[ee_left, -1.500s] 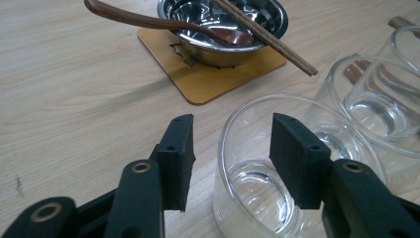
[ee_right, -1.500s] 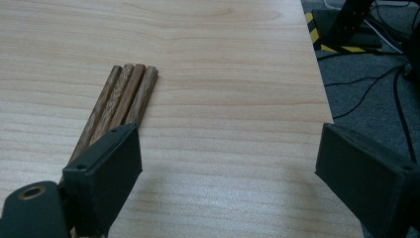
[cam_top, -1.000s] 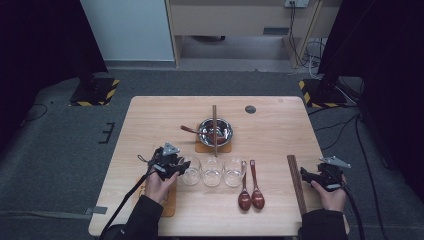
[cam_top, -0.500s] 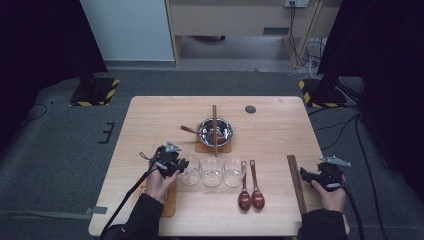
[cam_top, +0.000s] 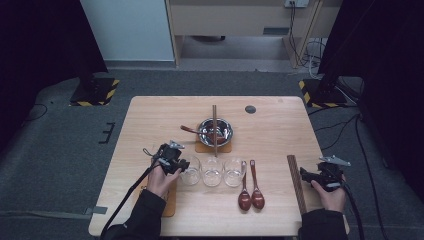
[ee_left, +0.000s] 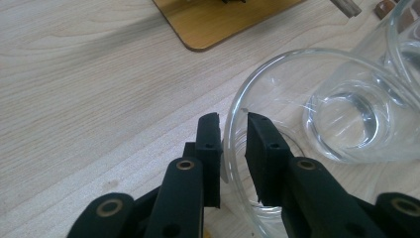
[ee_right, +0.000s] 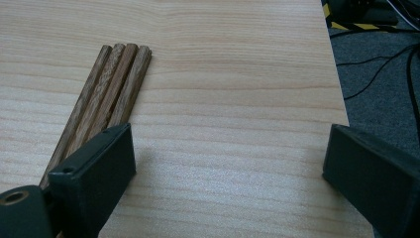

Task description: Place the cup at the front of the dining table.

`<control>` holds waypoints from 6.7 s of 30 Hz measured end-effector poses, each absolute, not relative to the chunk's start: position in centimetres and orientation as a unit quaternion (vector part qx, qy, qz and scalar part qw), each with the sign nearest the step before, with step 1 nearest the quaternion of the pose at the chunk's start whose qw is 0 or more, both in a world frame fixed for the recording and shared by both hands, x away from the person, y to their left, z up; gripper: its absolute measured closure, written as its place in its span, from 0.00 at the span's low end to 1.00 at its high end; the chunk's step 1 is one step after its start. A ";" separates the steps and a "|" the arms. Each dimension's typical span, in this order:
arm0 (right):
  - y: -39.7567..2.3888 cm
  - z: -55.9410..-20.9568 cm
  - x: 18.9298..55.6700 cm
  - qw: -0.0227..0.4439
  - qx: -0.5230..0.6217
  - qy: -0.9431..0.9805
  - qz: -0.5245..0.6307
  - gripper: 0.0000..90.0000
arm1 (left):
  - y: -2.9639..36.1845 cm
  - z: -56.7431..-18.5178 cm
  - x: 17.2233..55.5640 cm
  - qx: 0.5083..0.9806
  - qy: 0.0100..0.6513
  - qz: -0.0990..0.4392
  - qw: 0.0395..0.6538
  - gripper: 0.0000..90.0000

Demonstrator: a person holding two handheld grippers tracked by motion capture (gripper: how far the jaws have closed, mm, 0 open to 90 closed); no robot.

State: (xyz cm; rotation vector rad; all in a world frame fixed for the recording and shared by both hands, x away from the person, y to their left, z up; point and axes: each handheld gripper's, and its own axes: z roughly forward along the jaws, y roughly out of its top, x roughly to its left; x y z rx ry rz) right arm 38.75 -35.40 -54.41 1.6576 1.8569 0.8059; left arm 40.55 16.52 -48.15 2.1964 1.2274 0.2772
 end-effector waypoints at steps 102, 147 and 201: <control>-35.4 -54.4 38.8 0.257 0.612 0.686 0.297 0.06 | 22.2 -46.3 43.2 0.735 0.533 0.180 0.379 0.93; -35.4 -54.4 38.8 0.257 0.613 0.686 0.296 0.05 | 20.8 -49.2 45.3 0.718 0.552 0.176 0.386 0.90; -35.3 -54.4 38.9 0.257 0.613 0.685 0.296 0.05 | 20.1 -49.5 46.1 0.692 0.543 0.183 0.440 0.82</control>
